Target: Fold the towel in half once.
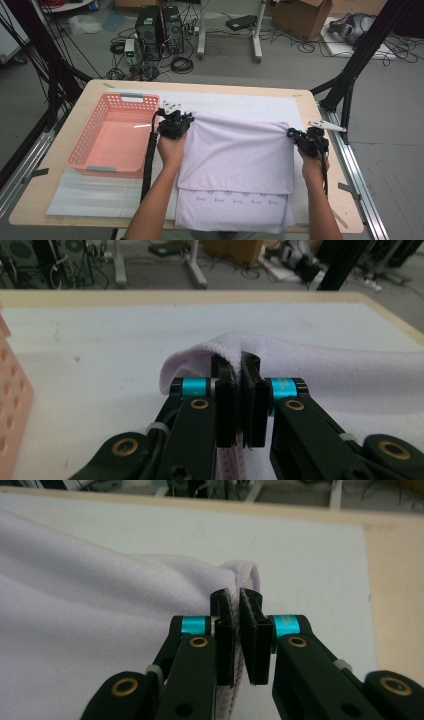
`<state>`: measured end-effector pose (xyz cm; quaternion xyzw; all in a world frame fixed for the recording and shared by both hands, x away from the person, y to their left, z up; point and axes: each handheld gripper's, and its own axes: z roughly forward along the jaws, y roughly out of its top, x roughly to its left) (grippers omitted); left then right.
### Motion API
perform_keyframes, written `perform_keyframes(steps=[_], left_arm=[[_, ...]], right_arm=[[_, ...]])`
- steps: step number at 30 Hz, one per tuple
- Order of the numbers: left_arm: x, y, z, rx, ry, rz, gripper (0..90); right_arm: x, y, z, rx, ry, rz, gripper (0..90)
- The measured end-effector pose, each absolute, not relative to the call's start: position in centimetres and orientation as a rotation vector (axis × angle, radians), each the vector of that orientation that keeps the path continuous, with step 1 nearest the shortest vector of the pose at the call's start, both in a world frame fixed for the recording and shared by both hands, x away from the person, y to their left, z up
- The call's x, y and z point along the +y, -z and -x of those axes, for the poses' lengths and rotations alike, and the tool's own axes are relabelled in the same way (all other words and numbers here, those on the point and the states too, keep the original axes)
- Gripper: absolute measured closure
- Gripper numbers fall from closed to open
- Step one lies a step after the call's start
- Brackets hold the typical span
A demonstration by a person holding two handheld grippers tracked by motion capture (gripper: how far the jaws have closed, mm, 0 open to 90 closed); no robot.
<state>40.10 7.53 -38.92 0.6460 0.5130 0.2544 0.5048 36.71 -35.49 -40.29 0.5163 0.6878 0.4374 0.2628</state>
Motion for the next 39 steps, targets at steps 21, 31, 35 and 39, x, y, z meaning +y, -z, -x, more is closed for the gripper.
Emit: perform_keyframes(steps=[21, 31, 35, 39], left_arm=[[6.6, 41.8, -40.5, 1.286, -0.55, -1.729, 44.1], [6.1, 42.1, -36.9, 1.1, -0.489, -1.73, 37.3], [6.1, 42.4, -35.5, 1.061, -0.464, -1.77, 34.9], [6.6, 42.9, -33.6, 1.047, -0.427, -1.837, 35.7]], right_arm=[[-36.1, 41.6, -38.1, 1.836, -1.108, -1.565, 59.9], [-36.5, 41.6, -33.7, 1.927, -1.154, -1.472, 52.4], [-36.1, 42.1, -32.0, 1.978, -1.154, -1.423, 50.6], [-35.6, 42.4, -30.0, 2.036, -1.151, -1.381, 50.3]])
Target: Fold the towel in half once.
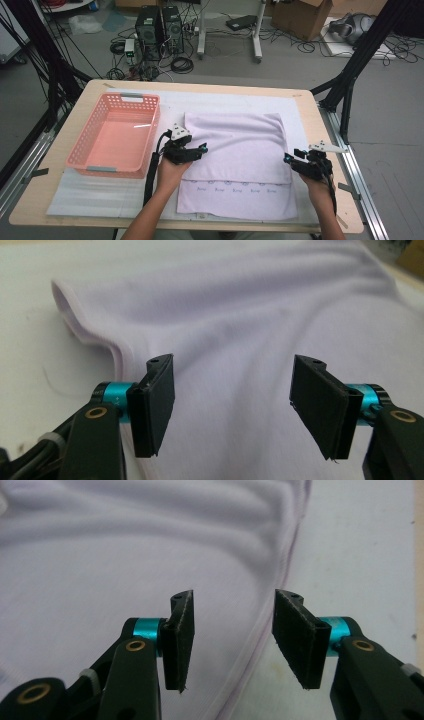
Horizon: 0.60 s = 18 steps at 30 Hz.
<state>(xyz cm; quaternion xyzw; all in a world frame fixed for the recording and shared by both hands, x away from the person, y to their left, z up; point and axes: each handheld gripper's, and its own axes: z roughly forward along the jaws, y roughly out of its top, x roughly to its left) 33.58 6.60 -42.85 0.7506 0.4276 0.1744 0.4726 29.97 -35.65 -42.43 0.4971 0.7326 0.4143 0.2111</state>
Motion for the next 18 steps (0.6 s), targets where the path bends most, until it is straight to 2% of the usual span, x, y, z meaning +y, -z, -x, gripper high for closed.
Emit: perform_keyframes(steps=[8, 18], left_arm=[[7.9, 44.2, -30.8, 1.04, -0.443, -1.909, 43.9], [9.1, 44.4, -29.0, 1.086, -0.448, -1.911, 47.2]], right_arm=[[-35.1, 42.8, -26.4, 2.054, -1.189, -1.37, 50.2], [-33.5, 42.2, -25.6, 2.078, -1.199, -1.297, 50.3]])
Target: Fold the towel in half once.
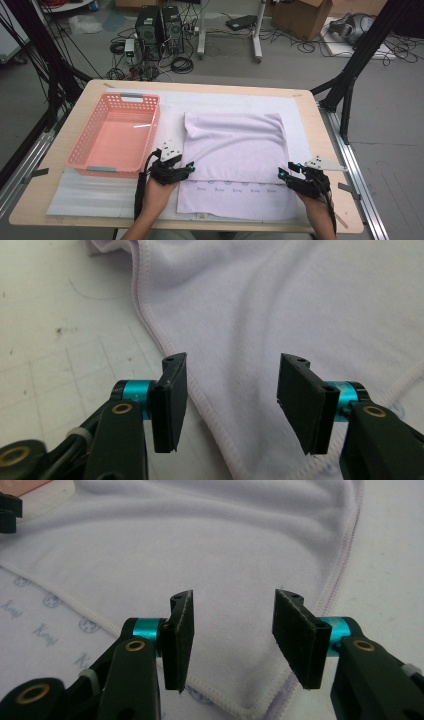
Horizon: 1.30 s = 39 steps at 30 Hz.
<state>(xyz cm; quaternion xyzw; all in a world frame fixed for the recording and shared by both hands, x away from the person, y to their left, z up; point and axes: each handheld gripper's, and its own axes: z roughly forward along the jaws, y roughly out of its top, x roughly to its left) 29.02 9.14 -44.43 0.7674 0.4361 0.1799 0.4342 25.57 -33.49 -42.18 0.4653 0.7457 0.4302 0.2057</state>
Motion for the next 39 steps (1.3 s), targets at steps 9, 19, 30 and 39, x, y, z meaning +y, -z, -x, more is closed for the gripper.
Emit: perform_keyframes(steps=[9, 19, 30, 39], left_arm=[[10.7, 45.1, -26.9, 1.109, -0.422, -1.934, 52.3], [10.7, 44.8, -26.5, 1.058, -0.383, -1.942, 84.3], [11.3, 44.2, -25.8, 0.992, -0.415, -1.902, 83.1], [11.4, 43.5, -25.3, 0.955, -0.435, -1.86, 85.8]], right_arm=[[-34.4, 42.3, -24.8, 2.072, -1.186, -1.326, 50.7], [-34.9, 42.4, -24.3, 2.07, -1.167, -1.363, 51.8], [-35.1, 43.6, -24.1, 2.091, -1.143, -1.459, 60.2], [-33.8, 44.4, -24.7, 2.115, -1.007, -1.484, 65.5]])
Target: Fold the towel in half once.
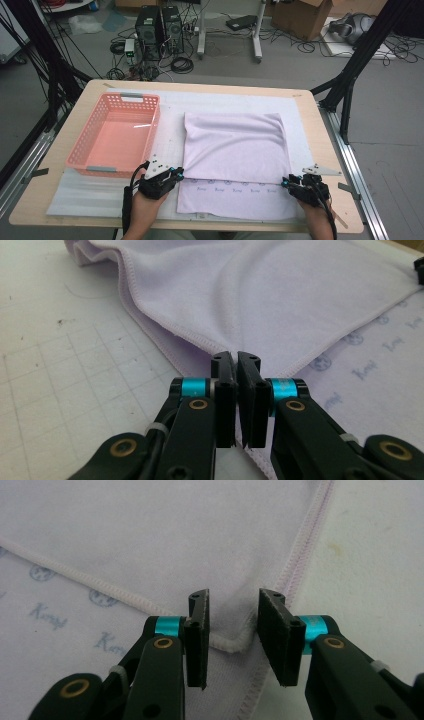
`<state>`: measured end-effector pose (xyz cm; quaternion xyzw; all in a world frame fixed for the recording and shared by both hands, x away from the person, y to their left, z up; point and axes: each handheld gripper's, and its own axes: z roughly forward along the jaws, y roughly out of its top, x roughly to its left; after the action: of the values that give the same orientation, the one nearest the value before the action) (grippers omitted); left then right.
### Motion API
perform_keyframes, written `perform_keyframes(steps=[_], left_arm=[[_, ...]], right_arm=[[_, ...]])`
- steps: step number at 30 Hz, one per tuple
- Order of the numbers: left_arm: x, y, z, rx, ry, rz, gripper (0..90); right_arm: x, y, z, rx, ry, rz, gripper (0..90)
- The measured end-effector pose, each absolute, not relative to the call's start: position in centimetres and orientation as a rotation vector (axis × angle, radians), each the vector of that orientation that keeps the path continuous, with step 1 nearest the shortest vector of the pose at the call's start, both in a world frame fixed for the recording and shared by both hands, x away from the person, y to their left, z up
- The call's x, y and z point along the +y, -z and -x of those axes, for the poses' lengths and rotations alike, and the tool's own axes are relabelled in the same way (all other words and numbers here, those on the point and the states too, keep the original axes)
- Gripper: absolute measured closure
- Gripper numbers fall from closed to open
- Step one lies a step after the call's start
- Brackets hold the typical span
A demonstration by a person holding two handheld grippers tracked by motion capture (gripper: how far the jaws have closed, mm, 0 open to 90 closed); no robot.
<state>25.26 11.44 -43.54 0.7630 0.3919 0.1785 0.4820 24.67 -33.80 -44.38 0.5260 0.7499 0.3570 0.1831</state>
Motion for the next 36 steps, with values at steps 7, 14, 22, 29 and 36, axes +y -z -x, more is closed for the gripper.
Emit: perform_keyframes(steps=[7, 14, 22, 29, 36], left_arm=[[11.5, 43.3, -24.9, 0.949, -0.423, -1.844, 86.6], [11.7, 42.5, -24.1, 0.939, -0.401, -1.801, 86.7], [11.8, 42.2, -21.6, 0.962, -0.366, -1.76, 86.6], [11.6, 42.4, -18.2, 1.004, -0.349, -1.738, 86.6], [11.4, 43.0, -15.5, 1.063, -0.328, -1.726, 86.6]], right_arm=[[-33.8, 44.4, -24.6, 2.142, -1.003, -1.462, 84.3], [-33.9, 43.8, -24.1, 2.136, -0.997, -1.436, 85.9], [-34.6, 42.8, -21.7, 2.143, -1.027, -1.423, 85.8], [-35.2, 42.1, -18.5, 2.166, -1.05, -1.379, 85.8], [-35.8, 41.7, -15.4, 2.187, -1.057, -1.345, 85.8]])
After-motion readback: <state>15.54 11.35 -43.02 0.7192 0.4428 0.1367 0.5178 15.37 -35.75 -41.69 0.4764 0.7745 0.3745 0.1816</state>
